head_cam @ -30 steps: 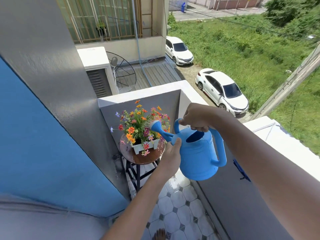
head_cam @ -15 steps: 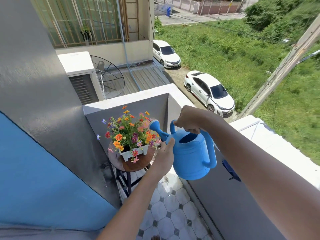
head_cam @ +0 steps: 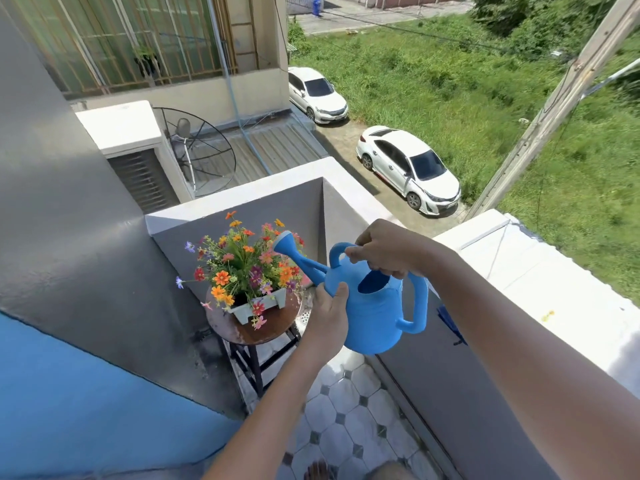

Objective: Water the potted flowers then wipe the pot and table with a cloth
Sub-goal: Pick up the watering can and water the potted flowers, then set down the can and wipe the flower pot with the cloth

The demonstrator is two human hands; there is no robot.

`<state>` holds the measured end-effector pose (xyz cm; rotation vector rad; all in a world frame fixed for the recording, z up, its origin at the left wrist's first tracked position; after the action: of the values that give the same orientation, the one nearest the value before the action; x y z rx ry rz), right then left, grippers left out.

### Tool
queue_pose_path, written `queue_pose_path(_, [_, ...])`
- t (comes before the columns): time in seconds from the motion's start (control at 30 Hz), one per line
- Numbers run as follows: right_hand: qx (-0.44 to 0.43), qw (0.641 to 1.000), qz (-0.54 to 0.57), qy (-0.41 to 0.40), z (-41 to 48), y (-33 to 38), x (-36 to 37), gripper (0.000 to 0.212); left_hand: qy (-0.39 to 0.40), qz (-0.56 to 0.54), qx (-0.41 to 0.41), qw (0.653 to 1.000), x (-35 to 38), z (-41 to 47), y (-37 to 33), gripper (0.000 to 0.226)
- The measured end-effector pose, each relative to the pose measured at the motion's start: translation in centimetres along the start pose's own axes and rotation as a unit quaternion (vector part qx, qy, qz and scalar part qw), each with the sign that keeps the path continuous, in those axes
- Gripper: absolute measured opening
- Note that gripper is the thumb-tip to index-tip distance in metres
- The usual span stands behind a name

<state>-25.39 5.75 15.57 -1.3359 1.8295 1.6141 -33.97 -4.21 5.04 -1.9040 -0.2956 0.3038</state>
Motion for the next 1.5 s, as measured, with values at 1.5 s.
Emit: queue_pose_path(1.5, [0.403,0.622,0.469,-0.480,-12.4,-41.1,-4.6,0.031,0.358,0.194,0.137,0.903,42.4,3.4,7.3,0.031])
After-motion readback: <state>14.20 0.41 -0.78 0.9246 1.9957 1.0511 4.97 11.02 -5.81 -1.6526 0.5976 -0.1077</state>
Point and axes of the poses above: each hand's wrist, its own z-axis towards the middle knuckle, its own x-axis out of the palm, y = z × x, the point moved 8 cm from there along z, towards the middle knuckle, and after that the axes turned 13 degrees about -y, right-handed, at the moved point
